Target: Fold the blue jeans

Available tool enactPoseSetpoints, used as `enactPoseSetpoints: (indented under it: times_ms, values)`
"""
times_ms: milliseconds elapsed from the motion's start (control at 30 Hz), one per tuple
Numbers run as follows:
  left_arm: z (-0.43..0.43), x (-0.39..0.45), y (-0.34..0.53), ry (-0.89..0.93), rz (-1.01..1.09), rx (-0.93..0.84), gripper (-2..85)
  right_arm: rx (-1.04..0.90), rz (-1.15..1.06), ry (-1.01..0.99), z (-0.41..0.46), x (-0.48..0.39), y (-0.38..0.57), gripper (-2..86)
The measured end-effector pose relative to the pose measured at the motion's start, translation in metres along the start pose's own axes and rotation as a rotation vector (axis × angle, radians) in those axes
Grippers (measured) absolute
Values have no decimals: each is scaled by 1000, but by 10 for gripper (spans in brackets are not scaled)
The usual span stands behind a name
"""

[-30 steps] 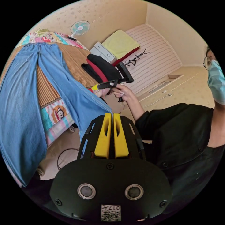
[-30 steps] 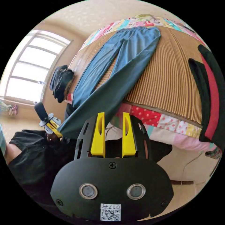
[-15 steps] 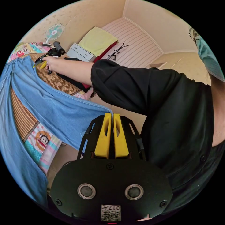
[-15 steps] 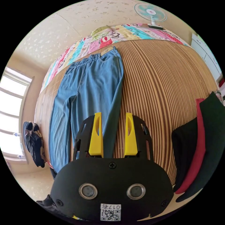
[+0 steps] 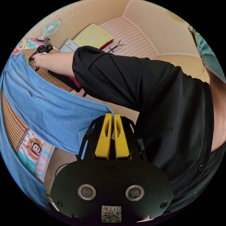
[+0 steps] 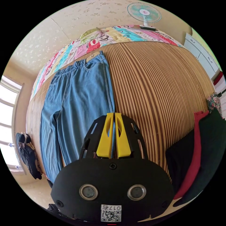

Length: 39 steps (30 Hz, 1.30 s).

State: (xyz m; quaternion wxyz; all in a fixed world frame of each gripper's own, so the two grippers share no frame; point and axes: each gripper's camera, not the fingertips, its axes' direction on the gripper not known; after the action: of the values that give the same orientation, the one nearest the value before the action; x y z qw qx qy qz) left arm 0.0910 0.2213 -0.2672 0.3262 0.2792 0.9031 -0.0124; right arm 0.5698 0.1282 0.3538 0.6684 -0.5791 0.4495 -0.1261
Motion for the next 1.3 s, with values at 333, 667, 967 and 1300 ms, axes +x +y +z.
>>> enactPoseSetpoints:
  times_ms: [333, 667, 967, 1300]
  values:
    - [-101, -3, 49, -20, -170, 139, -9, 193, -194, -56, -45, -56, 25, 5]
    - [-241, 31, 183, -257, -539, 409, -9, 487, -352, -23, -77, -245, 70, 5]
    - [-296, 54, 224, -433, -708, 473, -9, 426, -485, -11, -5, -384, 90, 10]
    - [-336, 59, 265, -579, -977, 632, 27, 190, -632, -240, 50, -323, 82, 61]
